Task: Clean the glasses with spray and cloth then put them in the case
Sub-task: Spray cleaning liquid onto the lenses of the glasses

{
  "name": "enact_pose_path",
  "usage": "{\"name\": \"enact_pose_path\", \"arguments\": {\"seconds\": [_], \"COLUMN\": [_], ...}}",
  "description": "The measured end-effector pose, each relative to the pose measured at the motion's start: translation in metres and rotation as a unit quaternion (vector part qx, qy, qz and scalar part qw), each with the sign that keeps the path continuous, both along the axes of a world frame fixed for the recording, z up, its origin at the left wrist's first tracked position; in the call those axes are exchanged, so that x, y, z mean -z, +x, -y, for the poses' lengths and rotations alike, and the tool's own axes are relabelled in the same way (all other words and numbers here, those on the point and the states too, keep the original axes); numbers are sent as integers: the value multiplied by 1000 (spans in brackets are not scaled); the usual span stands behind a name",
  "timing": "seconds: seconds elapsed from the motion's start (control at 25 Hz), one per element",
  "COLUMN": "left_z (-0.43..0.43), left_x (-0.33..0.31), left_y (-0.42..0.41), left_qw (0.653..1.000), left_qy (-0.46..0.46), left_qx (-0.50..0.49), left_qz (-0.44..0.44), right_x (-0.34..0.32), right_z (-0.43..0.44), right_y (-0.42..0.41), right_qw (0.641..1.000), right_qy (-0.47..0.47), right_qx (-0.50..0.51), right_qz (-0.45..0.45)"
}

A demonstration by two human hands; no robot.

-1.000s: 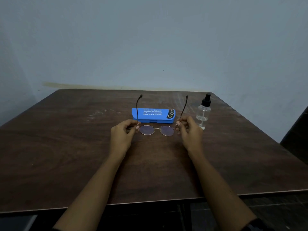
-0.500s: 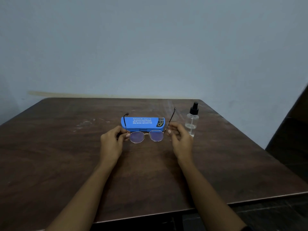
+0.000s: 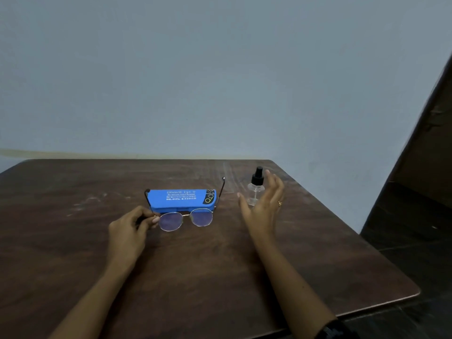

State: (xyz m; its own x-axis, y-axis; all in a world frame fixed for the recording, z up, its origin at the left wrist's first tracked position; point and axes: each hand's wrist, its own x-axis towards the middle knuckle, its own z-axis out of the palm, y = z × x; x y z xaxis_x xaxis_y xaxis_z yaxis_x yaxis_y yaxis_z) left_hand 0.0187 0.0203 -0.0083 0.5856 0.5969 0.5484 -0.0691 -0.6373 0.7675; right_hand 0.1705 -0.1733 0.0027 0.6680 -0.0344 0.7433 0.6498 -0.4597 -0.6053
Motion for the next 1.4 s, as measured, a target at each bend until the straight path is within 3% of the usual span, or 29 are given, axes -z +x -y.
{"name": "enact_pose_path", "arguments": {"seconds": [0.08, 0.32, 0.84, 1.28, 1.4], "left_z": [0, 2, -3, -14, -19], "left_x": [0, -1, -1, -8, -6], "left_y": [0, 1, 1, -6, -7], "left_qw": [1000, 999, 999, 987, 982], "left_qy": [-2, 28, -35, 23, 11], "left_qx": [-4, -9, -34, -145, -177], "left_qz": [-9, -23, -2, 65, 64], "right_x": [4, 8, -8, -11, -12], "right_z": [-2, -5, -4, -54, -60], "right_y": [6, 16, -17, -79, -89], "right_qw": [998, 984, 994, 954, 941], "right_qy": [-55, -152, 84, 2, -10], "right_qx": [16, 95, -72, -287, -303], "right_qz": [-35, 5, 15, 92, 153]}}
